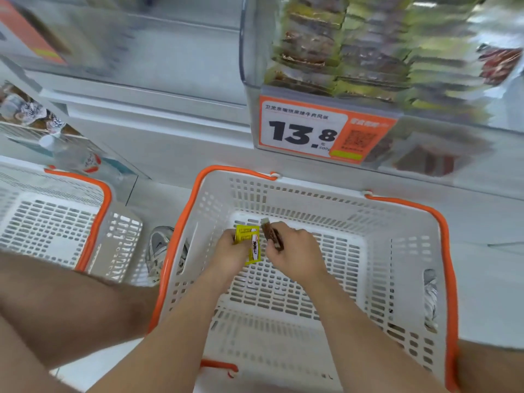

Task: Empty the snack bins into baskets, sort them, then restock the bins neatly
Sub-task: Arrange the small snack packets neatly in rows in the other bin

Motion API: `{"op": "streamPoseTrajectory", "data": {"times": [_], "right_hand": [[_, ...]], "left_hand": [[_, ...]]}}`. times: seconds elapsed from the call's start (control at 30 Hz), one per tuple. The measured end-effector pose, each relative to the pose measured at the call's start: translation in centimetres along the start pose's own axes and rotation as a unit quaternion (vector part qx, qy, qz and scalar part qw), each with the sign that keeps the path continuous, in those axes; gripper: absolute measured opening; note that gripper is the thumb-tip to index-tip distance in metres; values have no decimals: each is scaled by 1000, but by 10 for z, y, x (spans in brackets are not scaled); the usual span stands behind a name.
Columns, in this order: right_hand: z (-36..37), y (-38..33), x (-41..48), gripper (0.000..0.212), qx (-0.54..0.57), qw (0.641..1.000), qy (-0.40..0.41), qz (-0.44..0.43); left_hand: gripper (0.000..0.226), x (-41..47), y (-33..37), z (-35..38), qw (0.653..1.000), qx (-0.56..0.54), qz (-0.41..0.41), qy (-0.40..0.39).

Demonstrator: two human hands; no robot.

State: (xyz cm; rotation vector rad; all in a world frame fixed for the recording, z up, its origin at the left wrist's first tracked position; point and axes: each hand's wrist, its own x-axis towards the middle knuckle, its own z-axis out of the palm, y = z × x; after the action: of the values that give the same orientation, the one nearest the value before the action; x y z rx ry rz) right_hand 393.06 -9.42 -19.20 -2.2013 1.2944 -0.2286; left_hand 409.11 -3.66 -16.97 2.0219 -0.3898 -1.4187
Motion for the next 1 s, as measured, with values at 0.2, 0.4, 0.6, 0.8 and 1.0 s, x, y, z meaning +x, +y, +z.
{"op": "streamPoseTrajectory", "data": {"times": [0.2, 0.4, 0.6, 0.8, 1.0], "right_hand": [[-28, -30, -16, 34, -54, 997, 20, -54], [-74, -36, -29, 44, -304, 924, 37, -231], [-115, -35, -37, 19, -366, 819, 87, -434], [-159, -59, -35, 54, -108, 984, -80, -114], [-180, -69, -50, 52, 309, 945, -46, 95]], "left_hand": [[26, -30, 28, 4, 980, -170, 41, -99], [34, -52, 56, -16, 982, -130, 4, -137], [43, -81, 90, -41, 965, -11, -37, -260], [25, -99, 99, -45, 969, 55, 4, -239], [25, -112, 109, -39, 982, -9, 42, -184]]}}
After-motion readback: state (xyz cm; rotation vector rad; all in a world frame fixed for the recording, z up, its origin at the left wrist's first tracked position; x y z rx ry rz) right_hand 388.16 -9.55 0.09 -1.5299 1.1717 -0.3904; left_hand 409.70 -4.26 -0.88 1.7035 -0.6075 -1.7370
